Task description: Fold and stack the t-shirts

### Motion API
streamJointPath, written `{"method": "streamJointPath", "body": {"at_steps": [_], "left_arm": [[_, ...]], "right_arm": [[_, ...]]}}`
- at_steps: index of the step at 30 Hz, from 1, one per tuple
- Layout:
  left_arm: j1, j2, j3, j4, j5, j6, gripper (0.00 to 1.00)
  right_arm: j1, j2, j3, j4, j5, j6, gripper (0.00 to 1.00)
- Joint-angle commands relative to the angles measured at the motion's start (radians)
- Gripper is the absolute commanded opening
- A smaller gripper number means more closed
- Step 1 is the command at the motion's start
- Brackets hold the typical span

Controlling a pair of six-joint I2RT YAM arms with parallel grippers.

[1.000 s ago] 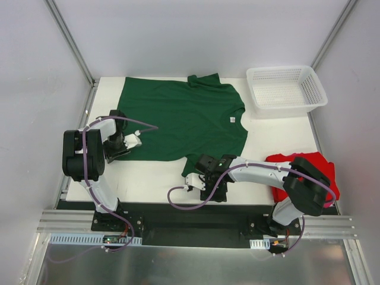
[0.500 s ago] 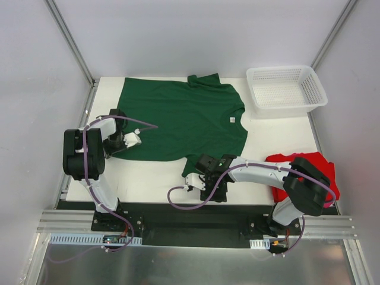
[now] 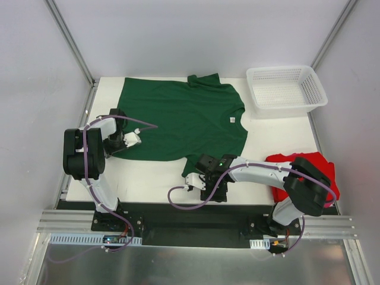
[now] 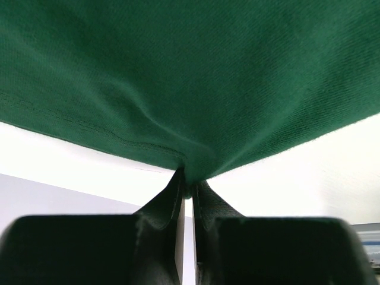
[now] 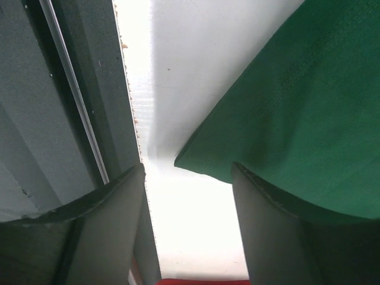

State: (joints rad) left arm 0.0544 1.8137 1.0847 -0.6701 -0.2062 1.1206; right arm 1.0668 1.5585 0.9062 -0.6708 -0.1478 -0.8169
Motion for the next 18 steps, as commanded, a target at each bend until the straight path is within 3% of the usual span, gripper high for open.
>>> {"method": "streamJointPath", "body": {"at_steps": [1,9,18], "left_arm": [[0.013,0.016,0.009,0.007,0.021,0.019,0.0],[0.013,0.01,0.006,0.007,0.025,0.022,0.0],[0.015,0.006,0.006,0.007,0.028,0.022,0.0]], "right_arm": [[-0.002,-0.026,0.007,-0.023,-0.007,0.007,0.6],[-0.002,-0.023,-0.007,0.019,0.036,0.022,0.51],[0.021,-0.015,-0.053,0.114,0.142,0.051,0.51]]}}
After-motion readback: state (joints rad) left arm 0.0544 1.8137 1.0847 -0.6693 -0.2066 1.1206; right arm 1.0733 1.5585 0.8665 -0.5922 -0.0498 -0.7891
